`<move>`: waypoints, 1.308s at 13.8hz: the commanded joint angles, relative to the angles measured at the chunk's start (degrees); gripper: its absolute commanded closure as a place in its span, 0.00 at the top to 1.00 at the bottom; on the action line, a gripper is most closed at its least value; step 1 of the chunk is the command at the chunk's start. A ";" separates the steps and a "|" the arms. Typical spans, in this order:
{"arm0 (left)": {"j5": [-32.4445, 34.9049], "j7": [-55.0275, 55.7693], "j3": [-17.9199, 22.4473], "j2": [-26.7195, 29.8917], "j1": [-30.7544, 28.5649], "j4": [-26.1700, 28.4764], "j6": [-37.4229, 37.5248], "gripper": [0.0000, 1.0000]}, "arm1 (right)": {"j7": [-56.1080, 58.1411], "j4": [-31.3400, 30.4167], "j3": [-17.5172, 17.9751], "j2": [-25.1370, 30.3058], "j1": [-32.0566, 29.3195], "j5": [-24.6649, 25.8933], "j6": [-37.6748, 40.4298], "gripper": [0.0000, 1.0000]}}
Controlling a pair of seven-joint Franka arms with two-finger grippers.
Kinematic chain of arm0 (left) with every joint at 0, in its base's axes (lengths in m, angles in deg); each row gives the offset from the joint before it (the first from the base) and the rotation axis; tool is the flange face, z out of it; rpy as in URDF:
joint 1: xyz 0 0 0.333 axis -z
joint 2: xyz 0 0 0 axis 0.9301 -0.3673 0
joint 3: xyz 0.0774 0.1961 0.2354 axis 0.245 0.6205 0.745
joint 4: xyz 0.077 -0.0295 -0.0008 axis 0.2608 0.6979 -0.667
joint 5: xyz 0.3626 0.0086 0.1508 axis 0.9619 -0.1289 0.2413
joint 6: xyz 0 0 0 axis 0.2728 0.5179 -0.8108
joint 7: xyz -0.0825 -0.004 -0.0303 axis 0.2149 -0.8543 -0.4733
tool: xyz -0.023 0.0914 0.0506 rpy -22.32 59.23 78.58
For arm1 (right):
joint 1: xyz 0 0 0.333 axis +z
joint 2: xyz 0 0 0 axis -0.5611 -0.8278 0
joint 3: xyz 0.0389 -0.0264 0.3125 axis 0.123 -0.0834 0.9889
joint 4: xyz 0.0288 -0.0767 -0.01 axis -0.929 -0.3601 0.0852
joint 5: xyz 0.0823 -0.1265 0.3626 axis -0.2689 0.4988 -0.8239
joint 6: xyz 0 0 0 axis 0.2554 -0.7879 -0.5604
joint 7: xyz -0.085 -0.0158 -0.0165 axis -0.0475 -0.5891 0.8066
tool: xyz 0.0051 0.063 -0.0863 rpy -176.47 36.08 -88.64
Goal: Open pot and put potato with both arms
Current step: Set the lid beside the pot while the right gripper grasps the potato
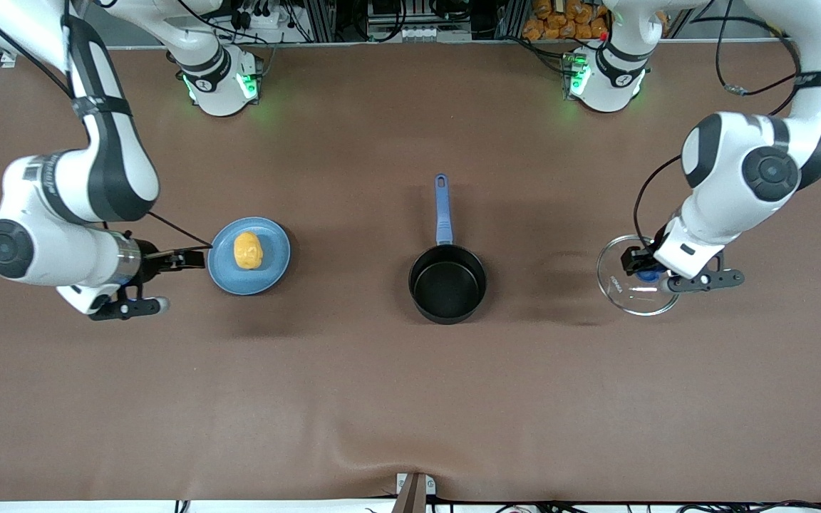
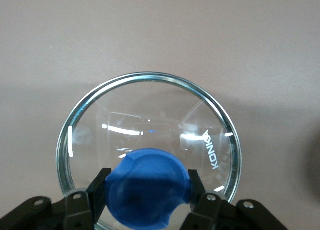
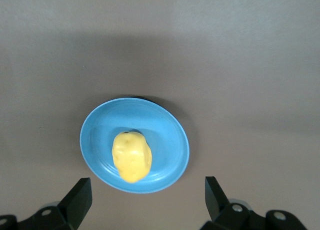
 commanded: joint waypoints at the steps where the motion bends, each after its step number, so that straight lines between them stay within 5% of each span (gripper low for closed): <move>1: -0.87 -0.58 -0.47 -2.03 -0.15 3.30 -7.11 0.10 | -0.46 -7.76 -0.09 1.94 1.88 -0.90 -6.81 1.00; 7: -0.07 -0.14 -0.47 -6.86 0.73 10.17 -22.24 0.10 | -0.81 -21.31 -0.09 3.18 5.66 -0.99 -22.64 1.00; 15: 0.19 -0.14 -0.20 -9.42 1.43 10.09 -24.80 0.14 | -1.07 -27.38 0.00 2.83 7.42 -1.08 -30.21 1.00; 17: 0.19 -0.22 -0.20 -9.42 1.43 9.91 -24.80 1.00 | -1.07 -27.56 0.00 2.65 7.77 -1.08 -30.74 0.95; 18: 0.19 -0.23 -0.20 -9.25 1.43 9.82 -24.80 1.00 | -1.07 -27.64 -0.09 2.56 8.30 -1.08 -31.44 0.91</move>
